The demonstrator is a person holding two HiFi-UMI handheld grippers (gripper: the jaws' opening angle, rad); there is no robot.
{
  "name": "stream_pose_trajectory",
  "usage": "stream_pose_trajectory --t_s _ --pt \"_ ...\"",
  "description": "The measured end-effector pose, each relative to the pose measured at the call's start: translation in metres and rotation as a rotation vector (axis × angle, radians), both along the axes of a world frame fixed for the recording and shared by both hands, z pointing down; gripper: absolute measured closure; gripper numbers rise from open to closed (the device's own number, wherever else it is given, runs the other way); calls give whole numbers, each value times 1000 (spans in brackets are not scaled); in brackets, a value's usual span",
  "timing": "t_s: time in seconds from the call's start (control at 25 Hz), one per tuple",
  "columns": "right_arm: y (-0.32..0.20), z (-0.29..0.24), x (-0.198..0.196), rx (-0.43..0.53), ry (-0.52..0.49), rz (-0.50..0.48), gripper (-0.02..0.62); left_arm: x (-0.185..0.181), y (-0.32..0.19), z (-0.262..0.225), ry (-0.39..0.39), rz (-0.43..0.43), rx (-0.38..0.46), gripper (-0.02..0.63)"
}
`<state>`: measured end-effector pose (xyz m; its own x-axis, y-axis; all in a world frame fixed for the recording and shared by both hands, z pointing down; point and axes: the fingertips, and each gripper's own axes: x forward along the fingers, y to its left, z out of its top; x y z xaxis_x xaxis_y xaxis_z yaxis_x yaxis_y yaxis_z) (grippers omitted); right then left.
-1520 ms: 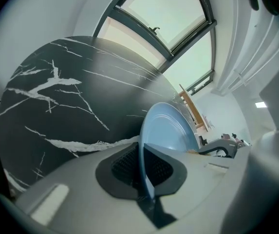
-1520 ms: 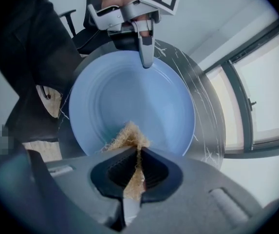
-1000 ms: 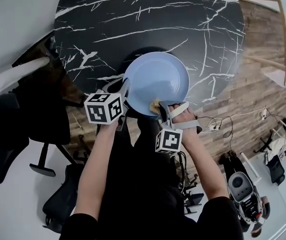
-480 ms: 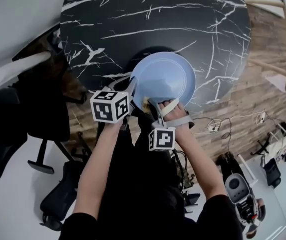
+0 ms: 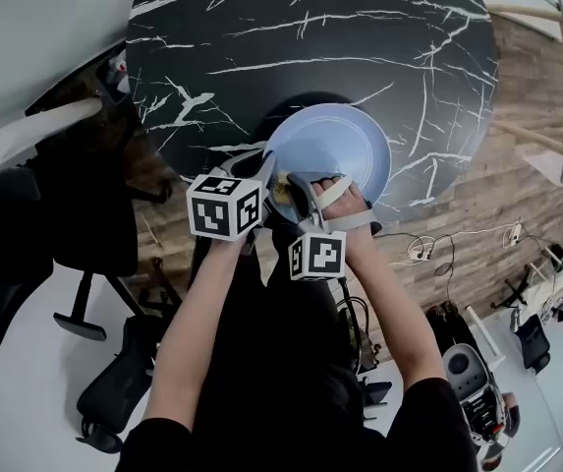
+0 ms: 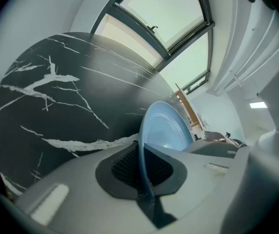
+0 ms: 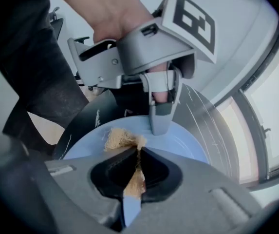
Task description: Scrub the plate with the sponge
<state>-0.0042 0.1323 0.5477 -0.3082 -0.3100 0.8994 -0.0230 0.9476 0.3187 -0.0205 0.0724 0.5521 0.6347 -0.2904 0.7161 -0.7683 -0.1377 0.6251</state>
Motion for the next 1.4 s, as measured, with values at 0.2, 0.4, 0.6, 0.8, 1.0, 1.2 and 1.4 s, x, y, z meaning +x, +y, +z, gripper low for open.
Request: stream_pose_trajectory --t_s 0.2,0.4,0.6,0.8,1.0,1.2,1.4 --pt "-26 2 2 10 -27 55 574 0 0 0 10 -7 1 589" --pt "-50 2 7 17 -56 96 574 -1 1 1 15 -22 1 588" --pt "-75 2 16 60 -57 147 574 0 1 0 19 -13 4 587" --pt "-105 2 38 132 -24 239 575 0 0 0 23 -25 5 588" --pt "-129 0 82 202 24 383 574 -1 0 0 31 -44 2 588" --pt "-129 -2 88 195 19 445 574 -1 0 0 35 -63 0 588" --pt "-94 -3 60 159 -8 357 575 -3 0 1 47 -97 -8 588"
